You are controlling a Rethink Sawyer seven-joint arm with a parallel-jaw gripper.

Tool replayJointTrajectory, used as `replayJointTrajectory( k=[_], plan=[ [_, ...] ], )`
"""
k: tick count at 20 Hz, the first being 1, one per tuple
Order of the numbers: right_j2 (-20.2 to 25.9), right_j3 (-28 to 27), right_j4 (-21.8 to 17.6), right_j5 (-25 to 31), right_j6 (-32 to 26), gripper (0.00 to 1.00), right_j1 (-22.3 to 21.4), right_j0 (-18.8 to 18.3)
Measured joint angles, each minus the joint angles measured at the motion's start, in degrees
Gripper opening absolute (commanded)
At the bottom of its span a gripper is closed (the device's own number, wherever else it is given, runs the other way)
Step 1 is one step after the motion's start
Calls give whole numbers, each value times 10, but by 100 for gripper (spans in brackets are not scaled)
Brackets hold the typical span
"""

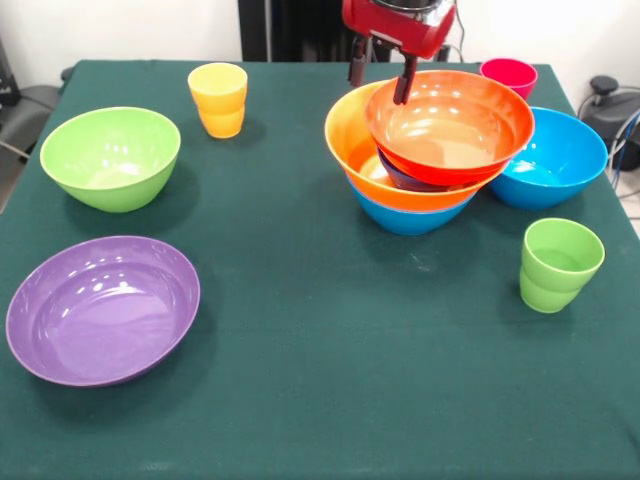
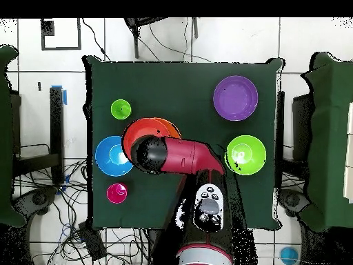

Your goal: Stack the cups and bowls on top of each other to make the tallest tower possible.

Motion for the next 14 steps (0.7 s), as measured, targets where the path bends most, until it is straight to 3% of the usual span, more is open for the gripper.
replayJointTrajectory(
  k=[14],
  plan=[
    [4, 10, -10, -13, 0, 100, 6, -1]
  ],
)
